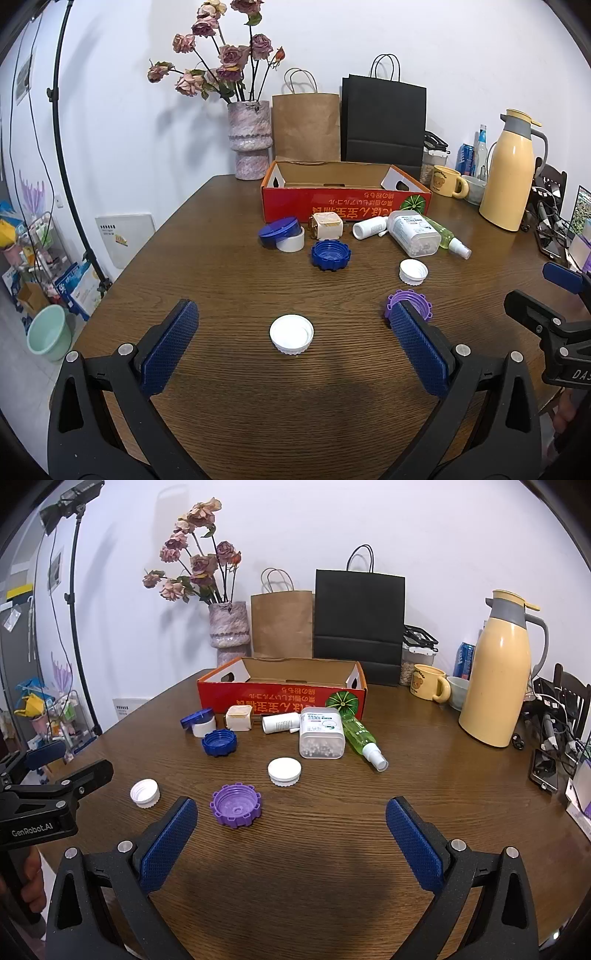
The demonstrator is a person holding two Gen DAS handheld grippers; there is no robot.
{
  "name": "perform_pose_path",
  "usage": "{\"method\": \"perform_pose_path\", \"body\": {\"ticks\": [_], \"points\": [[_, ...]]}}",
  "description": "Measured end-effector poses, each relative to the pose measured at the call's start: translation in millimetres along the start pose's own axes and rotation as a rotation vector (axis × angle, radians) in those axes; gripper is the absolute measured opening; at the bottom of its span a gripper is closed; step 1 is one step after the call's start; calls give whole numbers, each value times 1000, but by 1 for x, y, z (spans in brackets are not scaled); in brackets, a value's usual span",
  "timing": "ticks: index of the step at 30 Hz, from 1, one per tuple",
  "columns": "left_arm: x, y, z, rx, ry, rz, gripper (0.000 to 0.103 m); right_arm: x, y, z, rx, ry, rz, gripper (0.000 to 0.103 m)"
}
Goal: Organize rigid objects
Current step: 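Move left tool toward white round lid while right tool approaches purple gear cap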
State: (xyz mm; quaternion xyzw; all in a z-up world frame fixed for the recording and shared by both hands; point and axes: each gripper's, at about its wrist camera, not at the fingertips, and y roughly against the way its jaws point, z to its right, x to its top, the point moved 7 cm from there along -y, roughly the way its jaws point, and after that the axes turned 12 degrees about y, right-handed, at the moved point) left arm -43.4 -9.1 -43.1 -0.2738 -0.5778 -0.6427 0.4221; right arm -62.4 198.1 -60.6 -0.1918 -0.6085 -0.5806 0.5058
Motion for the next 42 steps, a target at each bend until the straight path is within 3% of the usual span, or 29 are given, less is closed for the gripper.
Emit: {"method": "perform_pose_path", "body": {"ticks": [26, 42], "points": [[-1, 0, 2, 1, -1, -1, 103, -1, -2, -2, 2, 1, -1, 103], [-7, -18, -6, 9, 15, -54, 103, -6, -16, -5, 25, 9, -32, 103]]}}
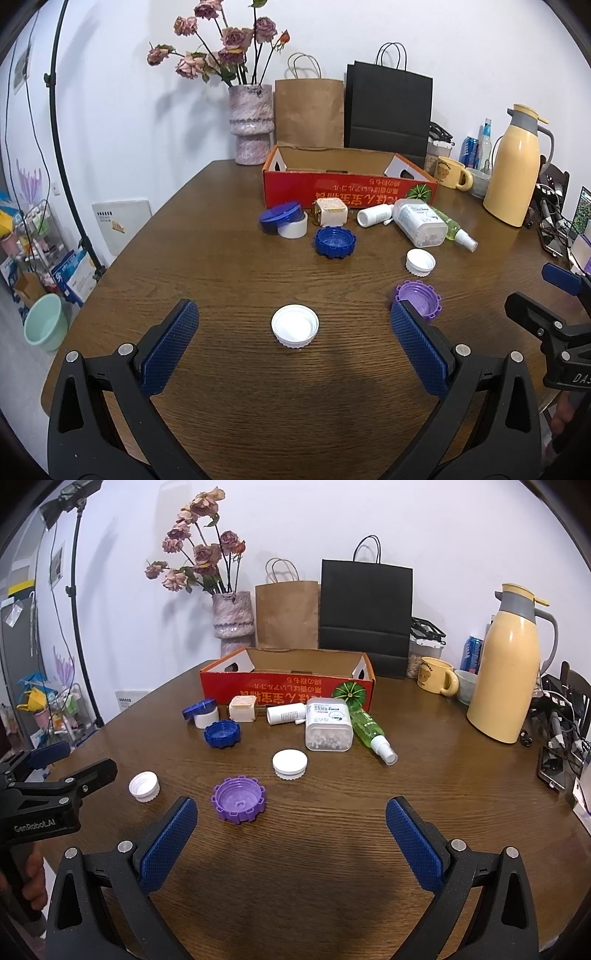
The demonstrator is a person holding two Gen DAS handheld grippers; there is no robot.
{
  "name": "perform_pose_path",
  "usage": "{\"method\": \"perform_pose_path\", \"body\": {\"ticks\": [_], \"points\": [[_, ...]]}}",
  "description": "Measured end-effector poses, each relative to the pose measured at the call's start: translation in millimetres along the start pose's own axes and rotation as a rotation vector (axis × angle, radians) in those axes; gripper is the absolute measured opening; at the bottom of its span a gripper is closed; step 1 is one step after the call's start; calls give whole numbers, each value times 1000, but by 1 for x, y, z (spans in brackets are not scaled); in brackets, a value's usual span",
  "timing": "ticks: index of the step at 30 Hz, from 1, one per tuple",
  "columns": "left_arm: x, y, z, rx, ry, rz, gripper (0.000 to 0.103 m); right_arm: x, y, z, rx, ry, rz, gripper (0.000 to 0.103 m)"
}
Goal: Organize rigid objects
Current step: 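Move left tool toward white round lid while right tool approaches purple gear cap, then close left tool on white round lid while right tool grasps purple gear cap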
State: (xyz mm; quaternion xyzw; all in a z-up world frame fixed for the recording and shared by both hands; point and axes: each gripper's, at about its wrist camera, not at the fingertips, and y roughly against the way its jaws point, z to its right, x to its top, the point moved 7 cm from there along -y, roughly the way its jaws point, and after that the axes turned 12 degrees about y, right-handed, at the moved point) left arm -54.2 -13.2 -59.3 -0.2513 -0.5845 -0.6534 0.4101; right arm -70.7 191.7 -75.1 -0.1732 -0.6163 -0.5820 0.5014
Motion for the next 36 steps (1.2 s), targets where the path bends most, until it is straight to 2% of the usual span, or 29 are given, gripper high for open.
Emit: {"method": "perform_pose_path", "body": {"ticks": [29, 32, 36], "points": [[-20, -71, -16, 66, 0, -250, 103, -11, -60, -6, 83, 15, -134, 103], [-22, -74, -17, 68, 4, -271, 101, -11, -65, -9, 93, 24, -147, 103], [-24, -77, -15, 64, 3, -290, 85, -10, -73, -14, 106, 41, -164, 103]]}}
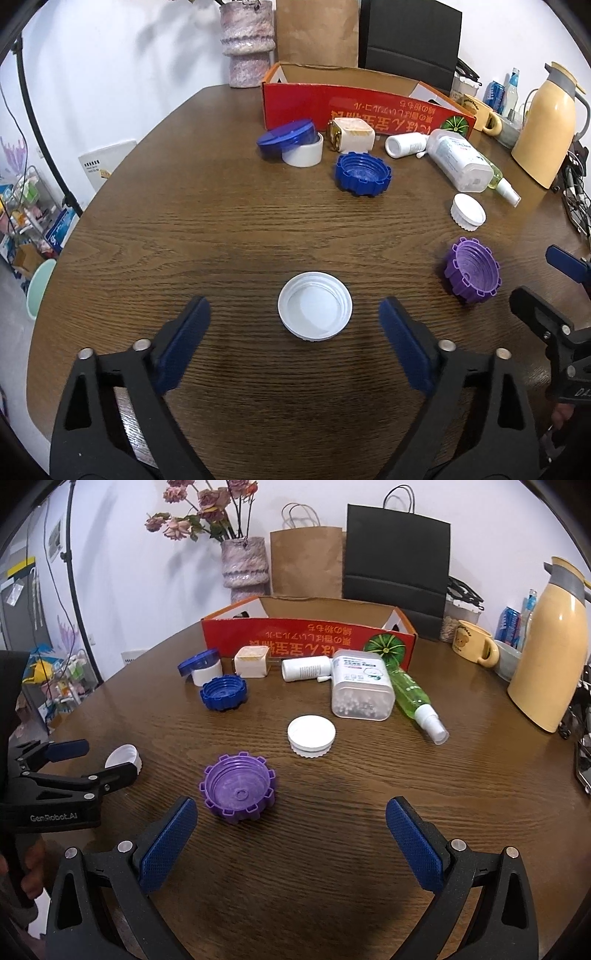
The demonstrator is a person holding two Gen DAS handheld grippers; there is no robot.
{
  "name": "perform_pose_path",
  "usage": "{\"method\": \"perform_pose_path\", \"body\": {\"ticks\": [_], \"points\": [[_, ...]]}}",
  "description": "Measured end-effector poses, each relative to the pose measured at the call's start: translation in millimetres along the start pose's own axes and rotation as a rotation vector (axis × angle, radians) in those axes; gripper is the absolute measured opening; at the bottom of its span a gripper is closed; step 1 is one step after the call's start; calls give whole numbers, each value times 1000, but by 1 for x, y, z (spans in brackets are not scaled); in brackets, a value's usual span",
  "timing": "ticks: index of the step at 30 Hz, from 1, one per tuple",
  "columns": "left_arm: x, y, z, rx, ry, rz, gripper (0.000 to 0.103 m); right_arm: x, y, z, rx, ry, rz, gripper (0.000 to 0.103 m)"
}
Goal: Organize rigid objects
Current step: 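Close left tool on white round lid while right tool grasps purple gear cap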
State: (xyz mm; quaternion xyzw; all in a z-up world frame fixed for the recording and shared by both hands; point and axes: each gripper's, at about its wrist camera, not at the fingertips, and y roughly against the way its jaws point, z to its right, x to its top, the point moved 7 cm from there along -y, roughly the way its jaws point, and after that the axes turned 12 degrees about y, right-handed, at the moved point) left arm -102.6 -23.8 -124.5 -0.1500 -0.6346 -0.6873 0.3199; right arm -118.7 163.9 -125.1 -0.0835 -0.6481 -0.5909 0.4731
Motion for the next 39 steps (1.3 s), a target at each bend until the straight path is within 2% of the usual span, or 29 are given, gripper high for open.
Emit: {"method": "perform_pose_path", "body": {"ticks": [5, 7, 11, 13, 25, 36, 38, 39], "points": [[-2, -4, 3, -18, -6, -23, 69, 3, -8, -6, 14, 25, -23, 103], [-3, -6, 3, -20, -5, -34, 56, 3, -12, -9, 22, 32, -36, 103], [-2, -9, 1, -19, 2, -39, 47, 3, -19, -13, 37, 42, -55, 103], [-1, -10, 1, -17, 4, -36, 37, 3, -21, -14, 42, 45, -64, 103], [4, -8, 0, -32, 20, -23, 37, 7, -44, -19, 69, 39, -135, 103], [9, -9, -3, -28, 32, -11, 37, 11, -57, -22, 81, 33, -156, 103], [10, -8, -3, -27, 32, -8, 37, 12, -57, -23, 87, 36, -151, 96], [10, -8, -3, -27, 31, -7, 37, 12, -57, -24, 90, 38, -152, 87]]}}
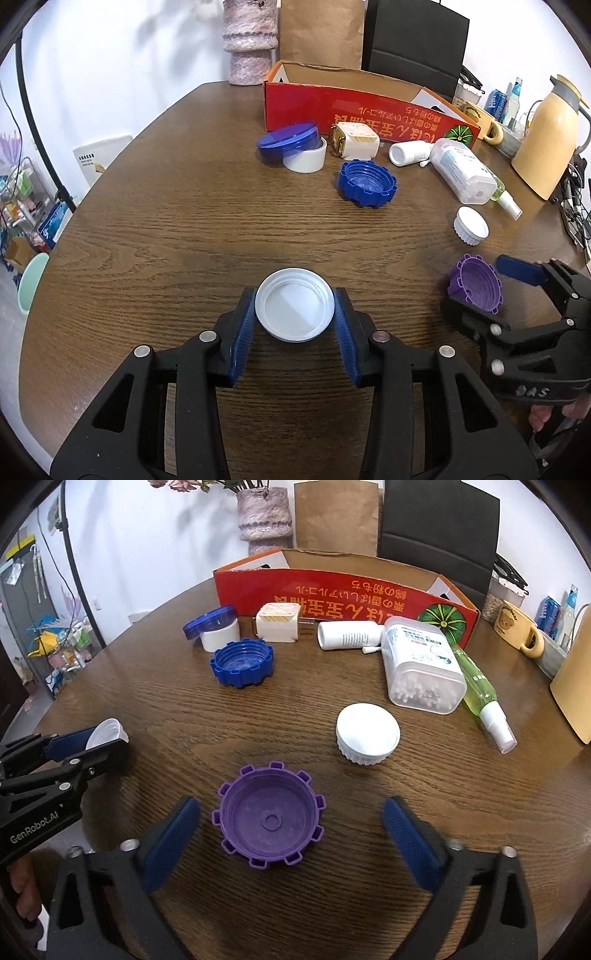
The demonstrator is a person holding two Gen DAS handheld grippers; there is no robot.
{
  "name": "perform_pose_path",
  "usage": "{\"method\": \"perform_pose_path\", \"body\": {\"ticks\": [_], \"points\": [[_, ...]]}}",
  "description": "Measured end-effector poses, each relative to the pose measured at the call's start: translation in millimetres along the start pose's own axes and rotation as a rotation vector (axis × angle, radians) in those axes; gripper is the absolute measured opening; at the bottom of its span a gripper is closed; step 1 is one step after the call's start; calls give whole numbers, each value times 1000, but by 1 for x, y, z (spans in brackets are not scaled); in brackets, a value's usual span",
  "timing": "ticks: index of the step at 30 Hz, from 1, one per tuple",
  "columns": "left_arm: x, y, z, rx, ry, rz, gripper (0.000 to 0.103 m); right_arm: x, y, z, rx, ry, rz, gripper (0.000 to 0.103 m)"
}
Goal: Organize rigid objects
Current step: 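Close left tool on white round lid while right tool grasps purple gear cap, then lift and carry white lid and purple cap over the cardboard box with both tools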
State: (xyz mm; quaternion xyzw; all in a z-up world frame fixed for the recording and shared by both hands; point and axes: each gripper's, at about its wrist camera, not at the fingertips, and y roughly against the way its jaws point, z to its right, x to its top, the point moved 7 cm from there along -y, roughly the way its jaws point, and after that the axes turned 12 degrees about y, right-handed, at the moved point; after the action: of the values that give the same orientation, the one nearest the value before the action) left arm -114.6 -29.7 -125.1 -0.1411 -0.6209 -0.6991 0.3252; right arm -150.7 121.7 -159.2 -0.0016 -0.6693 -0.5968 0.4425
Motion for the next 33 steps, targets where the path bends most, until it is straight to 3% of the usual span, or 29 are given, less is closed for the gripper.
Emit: {"method": "perform_pose_path", "body": {"ticks": [6, 18, 33], "points": [[1, 1, 0, 4, -3, 5, 37, 2, 3, -2, 20, 3, 19, 59], [7, 10, 7, -1, -15, 28, 37, 4, 13, -3, 31, 1, 56, 59], [33, 33, 26, -17, -42, 112, 37, 23, 40, 10, -8, -1, 144, 59]]}}
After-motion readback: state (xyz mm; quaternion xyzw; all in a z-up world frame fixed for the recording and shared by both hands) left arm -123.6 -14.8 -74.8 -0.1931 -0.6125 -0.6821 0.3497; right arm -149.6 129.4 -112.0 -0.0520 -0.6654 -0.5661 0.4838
